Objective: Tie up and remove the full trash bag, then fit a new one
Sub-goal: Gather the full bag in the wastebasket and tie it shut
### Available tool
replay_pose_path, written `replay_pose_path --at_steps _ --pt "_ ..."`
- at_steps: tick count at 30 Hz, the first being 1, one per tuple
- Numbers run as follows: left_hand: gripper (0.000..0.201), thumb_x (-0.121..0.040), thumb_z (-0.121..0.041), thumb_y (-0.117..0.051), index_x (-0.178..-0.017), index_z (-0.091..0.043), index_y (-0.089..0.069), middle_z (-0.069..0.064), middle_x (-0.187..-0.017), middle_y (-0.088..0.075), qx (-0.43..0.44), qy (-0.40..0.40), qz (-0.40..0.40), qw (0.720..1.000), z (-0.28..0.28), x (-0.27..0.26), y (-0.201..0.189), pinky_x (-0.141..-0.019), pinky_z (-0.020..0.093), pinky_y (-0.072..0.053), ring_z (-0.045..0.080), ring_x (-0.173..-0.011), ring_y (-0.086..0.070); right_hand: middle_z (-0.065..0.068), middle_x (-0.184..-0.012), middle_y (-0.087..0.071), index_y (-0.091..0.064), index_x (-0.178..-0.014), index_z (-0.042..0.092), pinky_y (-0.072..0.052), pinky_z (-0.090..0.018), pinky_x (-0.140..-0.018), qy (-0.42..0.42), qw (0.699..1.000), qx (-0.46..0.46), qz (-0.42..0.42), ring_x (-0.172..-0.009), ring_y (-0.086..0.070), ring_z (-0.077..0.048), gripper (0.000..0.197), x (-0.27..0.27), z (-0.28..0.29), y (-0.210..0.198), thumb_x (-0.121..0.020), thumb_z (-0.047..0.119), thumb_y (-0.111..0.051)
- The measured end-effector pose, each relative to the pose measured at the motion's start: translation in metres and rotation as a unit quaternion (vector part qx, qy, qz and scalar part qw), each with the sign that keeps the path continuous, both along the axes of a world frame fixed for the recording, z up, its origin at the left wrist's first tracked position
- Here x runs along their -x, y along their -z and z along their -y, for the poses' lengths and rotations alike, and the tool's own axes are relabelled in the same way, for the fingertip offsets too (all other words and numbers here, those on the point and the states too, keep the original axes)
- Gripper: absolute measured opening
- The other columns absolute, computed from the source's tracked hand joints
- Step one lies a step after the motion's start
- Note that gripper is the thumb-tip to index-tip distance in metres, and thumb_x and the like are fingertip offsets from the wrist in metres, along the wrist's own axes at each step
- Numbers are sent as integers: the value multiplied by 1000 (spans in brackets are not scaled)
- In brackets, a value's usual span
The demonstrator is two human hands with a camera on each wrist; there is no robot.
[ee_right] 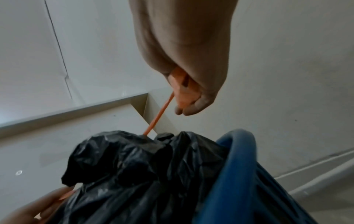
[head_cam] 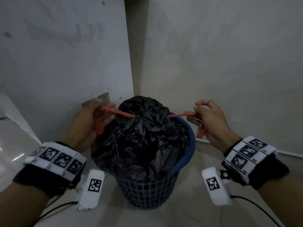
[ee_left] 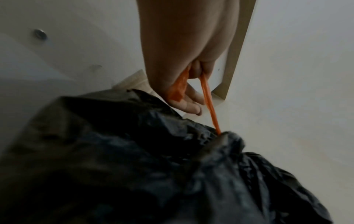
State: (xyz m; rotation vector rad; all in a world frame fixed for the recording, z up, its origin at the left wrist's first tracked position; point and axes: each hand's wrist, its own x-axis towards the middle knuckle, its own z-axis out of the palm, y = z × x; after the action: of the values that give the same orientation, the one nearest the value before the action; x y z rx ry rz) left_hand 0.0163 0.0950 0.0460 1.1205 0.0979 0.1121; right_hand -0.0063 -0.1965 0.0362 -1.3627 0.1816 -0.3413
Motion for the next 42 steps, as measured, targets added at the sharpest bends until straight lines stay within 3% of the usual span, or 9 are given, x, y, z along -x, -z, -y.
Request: replay_pose_path --at_steps 2,5,8,12,15,20,27,34,42 --pt "21 -98 -18 -44 -81 -11 -53 3 -73 -74 65 45 30 996 8 3 -9 -73 30 -60 19 -76 -73 -3 -66 -61 -46 -91 14 -60 -36 -71 -32 996 -86 20 -77 -73 -25 19 -2 0 -8 -98 -2 -39" --pt "32 -99 -23 -42 -69 -12 -44 -1 -51 -55 113 95 52 988 24 9 -15 -78 38 -59 19 -63 -67 -4 -58 -49 -45 -94 13 -60 -36 -64 -60 979 -190 38 -47 -60 -16 17 -2 -7 -17 -99 -1 -37" --pt "38 -101 -28 -39 -65 -18 -32 -3 -50 -34 93 94 43 990 32 10 -18 -55 28 -56 11 -42 -36 -2 -62 -33 -44 -98 11 -42 -23 -42 -50 982 -178 32 -40 -32 -11 15 0 -13 -21 -99 0 -36" --pt "36 -99 -31 -41 -66 -17 -36 -2 -57 -32 93 170 17 981 28 14 -18 -47 22 -41 10 -44 -28 0 -59 -33 -48 -93 12 -32 -20 -37 -56 986 -154 -19 -38 -29 -10 13 4 -8 -13 -98 2 -40" --pt "34 -92 -44 -41 -79 -14 -50 0 -72 -45 100 270 31 957 29 21 -27 -56 24 -39 11 -56 -34 0 -55 -36 -46 -80 12 -38 -23 -41 -96 975 -195 -35 -43 -36 -13 16 11 -2 -18 -96 15 -47" --pt "54 -95 -38 -30 -122 -3 -61 2 -84 -56 11 301 66 951 54 23 -41 -60 26 -40 12 -64 -45 -17 -87 -62 -48 -113 9 -44 -31 -58 -137 962 -233 29 -65 -54 -24 27 25 -11 -39 -96 24 -33" --pt "26 -97 -4 -47 -116 -18 -58 -2 -78 -65 -184 146 78 969 90 21 -29 -41 20 -36 7 -46 -45 -8 -112 -61 -51 -120 15 -60 -31 -71 -76 978 103 166 -78 -72 -23 43 34 -52 -55 -89 -15 -46" --pt "10 -97 -8 -51 -99 -3 -59 4 -85 -72 -179 90 8 980 90 19 -31 -38 18 -42 10 -40 -56 -10 -86 -69 -56 -113 15 -59 -35 -75 -63 982 32 174 -77 -72 -21 38 26 -51 -56 -88 -14 -54" --pt "30 -86 -12 -57 -59 -21 -67 -6 -57 -63 -365 196 96 905 107 37 -32 -52 22 -39 11 -53 -49 -11 -86 -75 -64 -100 18 -59 -36 -64 -103 973 117 173 -82 -73 -26 29 21 -64 -51 -82 -4 -69"
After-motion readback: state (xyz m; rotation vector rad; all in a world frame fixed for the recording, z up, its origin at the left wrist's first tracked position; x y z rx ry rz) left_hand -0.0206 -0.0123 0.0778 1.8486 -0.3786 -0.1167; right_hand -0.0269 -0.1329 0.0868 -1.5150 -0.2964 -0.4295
